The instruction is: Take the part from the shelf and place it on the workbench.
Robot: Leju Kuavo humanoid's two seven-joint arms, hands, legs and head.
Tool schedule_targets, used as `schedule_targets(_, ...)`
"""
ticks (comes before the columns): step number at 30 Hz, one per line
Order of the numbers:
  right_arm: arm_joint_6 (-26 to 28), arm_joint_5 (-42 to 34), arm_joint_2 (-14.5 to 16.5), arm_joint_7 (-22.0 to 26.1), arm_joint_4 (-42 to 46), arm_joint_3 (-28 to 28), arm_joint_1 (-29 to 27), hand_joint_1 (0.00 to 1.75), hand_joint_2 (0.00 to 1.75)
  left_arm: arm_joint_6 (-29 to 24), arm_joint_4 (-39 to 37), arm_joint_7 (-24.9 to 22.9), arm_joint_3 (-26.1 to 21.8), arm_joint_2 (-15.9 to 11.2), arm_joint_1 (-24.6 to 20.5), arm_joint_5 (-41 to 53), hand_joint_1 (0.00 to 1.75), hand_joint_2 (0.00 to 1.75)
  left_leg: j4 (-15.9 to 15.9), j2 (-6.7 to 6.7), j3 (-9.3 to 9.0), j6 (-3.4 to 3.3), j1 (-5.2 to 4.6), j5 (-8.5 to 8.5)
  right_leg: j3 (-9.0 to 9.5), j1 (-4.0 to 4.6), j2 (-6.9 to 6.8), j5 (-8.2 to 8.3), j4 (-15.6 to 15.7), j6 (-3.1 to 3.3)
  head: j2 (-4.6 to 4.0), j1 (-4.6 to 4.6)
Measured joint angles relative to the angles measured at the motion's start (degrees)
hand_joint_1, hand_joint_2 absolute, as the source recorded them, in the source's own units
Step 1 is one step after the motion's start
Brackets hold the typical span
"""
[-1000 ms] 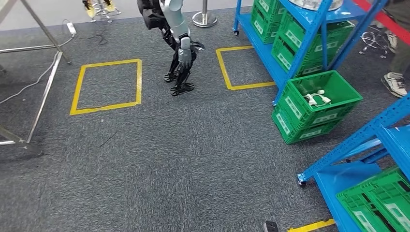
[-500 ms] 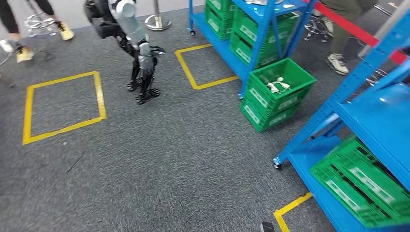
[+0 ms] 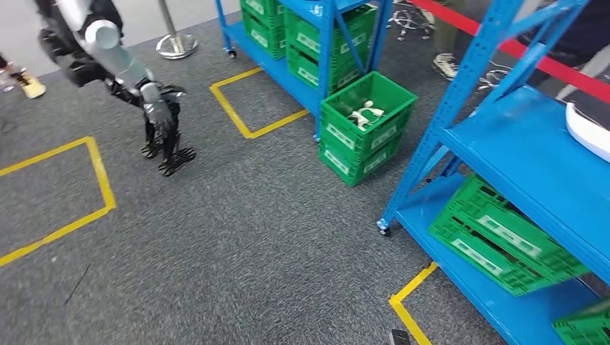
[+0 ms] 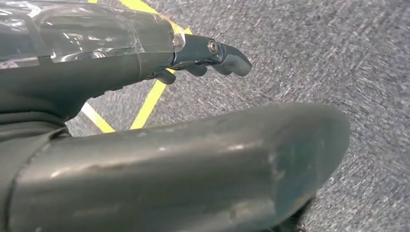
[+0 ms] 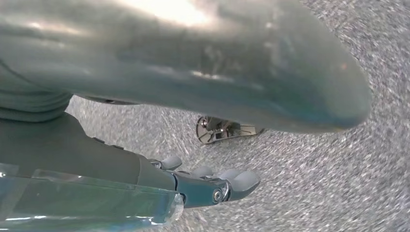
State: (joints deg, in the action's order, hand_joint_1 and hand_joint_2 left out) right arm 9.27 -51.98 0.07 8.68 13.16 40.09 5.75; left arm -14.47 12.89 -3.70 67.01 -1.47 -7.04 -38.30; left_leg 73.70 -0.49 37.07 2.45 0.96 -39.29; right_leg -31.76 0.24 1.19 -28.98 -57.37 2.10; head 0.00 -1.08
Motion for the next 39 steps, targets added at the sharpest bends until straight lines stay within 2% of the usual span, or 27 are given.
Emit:
schedule_targets(1, 0.0, -0.12, 0.03, 0.0, -0.02, 0.0, -0.04, 0.0, 0.0, 0.02, -0.01, -0.05, 0.0, -0.02, 0.04, 0.05, 0.0, 0.0, -0.28, 0.09, 0.51, -0.04, 0.02, 1.4, 0.2, -0.01, 0.92, -0.12, -0.06, -0.06, 0.0, 0.19)
schedule_targets(2, -0.01, -0.27, 0.04, 0.0, -0.05, 0.0, -0.08, 0.0, 0.0, 0.03, -0.02, -0.14, 0.0, -0.03, 0.05, 0.14, 0.0, 0.0, -2.66, -0.22, -0.04, -0.11, 0.05, 3.82, 0.44, -0.05, 1.81, -0.31, -0.15, -0.18, 0.0, 0.4)
schedule_targets(4, -0.14, -0.67, 0.05, 0.0, -0.12, 0.0, -0.09, 0.0, 0.0, 0.06, -0.02, -0.36, 0.0, -0.04, 0.06, 0.55, 0.0, 0.0, -9.62, -3.39, -2.51, -0.37, 0.36, 8.3, 0.76, -0.16, 3.38, -0.82, -0.47, -0.65, 0.0, 0.93)
schedule_targets(6, -0.5, -1.31, -0.04, 0.0, -0.15, 0.0, 0.04, 0.0, 0.0, 0.02, -0.01, -0.77, 0.0, 0.02, 0.07, 1.21, 0.0, 0.0, -13.87, -5.84, -4.32, -0.7, 0.53, 9.32, 0.49, -0.37, 4.85, -1.1, -0.79, -1.34, 0.0, 1.3)
schedule_targets(7, -0.75, -1.64, -0.19, 0.0, -0.16, 0.0, 0.07, 0.0, 0.0, -0.13, 0.0, -1.04, 0.0, 0.11, 0.05, 1.57, 0.0, 0.0, -14.32, -5.69, -4.63, -0.89, 0.47, 8.97, 0.28, -0.5, 5.59, -1.03, -0.77, -1.75, 0.0, 1.35)
schedule_targets(8, -1.04, -2.04, -0.46, -0.01, -0.17, 0.0, 0.06, 0.0, 0.0, -0.4, 0.03, -1.31, 0.01, 0.32, 0.03, 1.97, 0.0, 0.0, -14.81, -4.83, -4.96, -1.14, 0.43, 8.81, 0.09, -0.64, 6.43, -0.95, -0.66, -2.16, 0.0, 1.34)
schedule_targets(9, -1.36, -2.35, -0.76, -0.03, -0.17, 0.0, -0.03, 0.0, 0.0, -0.81, 0.07, -1.54, 0.01, 0.59, 0.0, 2.32, 0.0, 0.0, -15.08, -4.06, -5.18, -1.42, 0.45, 8.87, 0.01, -0.69, 6.34, -1.03, -0.7, -2.53, 0.0, 1.28)
schedule_targets(11, -1.95, -2.97, -1.43, -0.18, -0.2, 0.0, 0.01, 0.0, 0.0, -1.64, 0.15, -1.76, 0.02, 1.35, -0.05, 2.92, 0.0, 0.0, -15.76, -2.0, -5.86, -2.07, 0.57, 8.86, -1.22, -0.54, 3.68, -2.67, -3.23, -3.23, 0.0, 0.7)
schedule_targets(13, -2.31, -3.3, -1.94, -0.43, -0.22, -0.01, 0.27, 0.0, 0.0, -2.12, 0.16, -1.71, 0.03, 1.93, 0.05, 3.3, 0.0, 0.0, -15.98, 0.26, -6.34, -2.54, 0.42, 8.53, -4.62, -0.59, 0.26, -5.98, -9.91, -3.86, 0.0, -0.11)
schedule_targets(14, -2.37, -3.39, -2.14, -0.52, -0.22, -0.02, 0.32, 0.0, 0.0, -2.2, 0.15, -1.69, 0.04, 2.08, 0.1, 3.43, 0.0, 0.0, -15.98, 1.35, -6.49, -2.64, 0.35, 8.32, -6.5, -0.7, -0.43, -7.26, -13.42, -4.11, 0.0, -0.32)
schedule_targets(15, -2.4, -3.48, -2.3, -0.56, -0.23, -0.02, 0.22, 0.0, 0.0, -2.23, 0.15, -1.68, 0.04, 2.16, 0.12, 3.54, 0.0, 0.0, -15.97, 2.33, -6.65, -2.66, 0.31, 8.09, -7.76, -0.8, -0.78, -7.6, -15.62, -4.29, 0.0, -0.48)
schedule_targets(16, -2.4, -3.56, -2.48, -0.56, -0.26, -0.02, 0.02, 0.0, 0.0, -2.24, 0.15, -1.69, 0.04, 2.25, 0.09, 3.62, 0.0, 0.0, -15.97, 3.17, -6.87, -2.59, 0.29, 7.86, -8.0, -0.87, -1.03, -6.78, -15.8, -4.38, 0.0, -0.67)
schedule_targets(17, -2.39, -3.64, -2.62, -0.56, -0.28, -0.02, -0.2, 0.0, 0.0, -2.23, 0.15, -1.69, 0.04, 2.34, 0.04, 3.67, 0.0, 0.0, -15.96, 3.87, -7.17, -2.51, 0.29, 7.6, -7.09, -0.9, -1.34, -4.93, -13.75, -4.36, 0.0, -0.9)
schedule_targets(18, -2.39, -3.72, -2.75, -0.55, -0.31, -0.02, -0.38, 0.0, 0.0, -2.22, 0.16, -1.7, 0.04, 2.48, -0.03, 3.71, 0.0, 0.0, -15.97, 4.48, -7.55, -2.37, 0.28, 7.32, -5.37, -0.88, -1.95, -2.54, -10.07, -4.22, 0.0, -1.16)
schedule_targets(20, -2.38, -3.74, -2.97, -0.53, -0.35, -0.02, -0.41, 0.0, 0.0, -2.21, 0.16, -1.7, 0.04, 2.76, -0.16, 3.74, 0.0, 0.0, -15.98, 5.5, -8.1, -1.93, 0.05, 6.78, -2.08, -0.35, -4.44, 0.16, -3.27, -3.55, 0.0, -1.55)
schedule_targets(22, -2.38, -3.75, -3.14, -0.51, -0.38, -0.03, -0.27, 0.0, 0.0, -2.19, 0.16, -1.71, 0.05, 2.92, -0.23, 3.74, 0.0, 0.0, -16.1, 6.51, -8.38, -1.39, -0.2, 6.48, -1.1, 0.25, -5.79, 0.1, -0.95, -2.74, 0.0, -1.58)
schedule_targets(24, -2.38, -3.77, -3.29, -0.45, -0.39, -0.03, -0.38, 0.0, 0.0, -2.16, 0.16, -1.74, 0.07, 3.01, -0.32, 3.75, 0.0, 0.0, -16.32, 7.13, -8.9, -0.82, -0.17, 6.12, -0.95, 0.19, -4.79, 0.13, -0.46, -2.07, 0.0, -1.53)
schedule_targets(26, -2.38, -3.79, -3.39, -0.16, -0.42, -0.03, -0.47, 0.0, 0.0, -2.1, 0.18, -1.83, 0.07, 3.08, -0.44, 3.82, 0.0, 0.0, -14.29, 4.16, -8.45, -0.39, 0.0, 4.5, -0.42, -0.16, -3.64, 0.32, 0.19, -1.4, 0.0, -1.32)
schedule_targets(28, -2.42, -3.81, -3.45, 0.25, -0.44, -0.05, -0.21, 0.0, 0.0, -1.97, 0.17, -1.96, 0.08, 3.08, -0.4, 3.94, 0.0, 0.0, -7.57, 0.55, -5.16, -0.21, 0.09, 1.35, -0.11, -0.3, -2.29, 0.34, 0.47, -0.86, 0.0, -0.73)
schedule_targets(29, -2.46, -3.85, -3.48, 0.38, -0.44, -0.05, -0.07, 0.0, 0.0, -1.92, 0.15, -2.0, 0.09, 3.04, -0.3, 3.98, 0.0, 0.0, -3.61, 0.09, -2.85, -0.18, 0.08, -0.01, -0.04, -0.26, -1.46, 0.27, 0.45, -0.7, 0.0, -0.45)
schedule_targets(30, -2.51, -3.89, -3.5, 0.45, -0.44, -0.05, -0.03, 0.0, 0.0, -1.92, 0.13, -2.03, 0.09, 2.99, -0.21, 3.98, 0.0, 0.0, -0.88, 0.06, -0.98, -0.16, 0.07, -0.48, 0.07, -0.21, -0.61, 0.18, 0.43, -0.6, 0.0, -0.19)
schedule_targets(31, -2.56, -3.93, -3.5, 0.47, -0.45, -0.05, -0.06, 0.0, 0.0, -1.95, 0.11, -2.02, 0.09, 2.94, -0.14, 3.95, 0.0, 0.0, -0.02, 0.09, 0.12, -0.18, 0.07, 0.27, 0.24, -0.18, 0.29, 0.07, 0.4, -0.6, 0.0, -0.01)
schedule_targets(32, -2.57, -3.96, -3.48, 0.42, -0.45, -0.04, -0.12, 0.0, 0.0, -1.99, 0.1, -1.98, 0.09, 2.91, -0.13, 3.9, 0.0, 0.0, -1.43, -0.06, 0.13, -0.26, 0.08, 2.25, 0.47, -0.19, 1.17, -0.08, 0.34, -0.67, 0.0, 0.12)
schedule_targets(33, -2.57, -3.97, -3.46, 0.33, -0.46, -0.03, -0.17, 0.0, 0.0, -2.07, 0.09, -1.91, 0.09, 2.87, -0.14, 3.81, 0.0, 0.0, -4.64, -0.7, -0.79, -0.38, 0.11, 5.0, 0.75, -0.24, 2.03, -0.29, 0.24, -0.83, 0.0, 0.28)
schedule_targets(35, -2.53, -3.89, -3.37, 0.16, -0.47, -0.02, -0.11, 0.0, 0.0, -2.19, 0.09, -1.73, 0.08, 2.8, -0.16, 3.51, 0.0, 0.0, -11.37, -3.81, -3.28, -0.79, 0.36, 8.77, 1.02, -0.33, 3.58, -0.79, -0.12, -1.36, 0.0, 0.66)
schedule_targets(37, -2.4, -3.72, -3.25, 0.12, -0.48, -0.01, 0.03, 0.0, 0.0, -2.2, 0.07, -1.55, 0.07, 2.7, -0.15, 3.11, 0.0, 0.0, -14.19, -5.5, -4.6, -1.22, 0.41, 8.95, 0.67, -0.58, 4.98, -0.99, -0.33, -2.09, 0.0, 1.05)
schedule_targets(39, -2.22, -3.44, -3.15, 0.2, -0.48, 0.01, 0.06, 0.0, 0.0, -2.16, 0.06, -1.48, 0.07, 2.58, -0.16, 2.7, 0.0, 0.0, -14.92, -4.04, -5.15, -1.72, 0.32, 8.72, 0.31, -0.87, 6.25, -0.96, -0.25, -2.79, 0.0, 1.2)
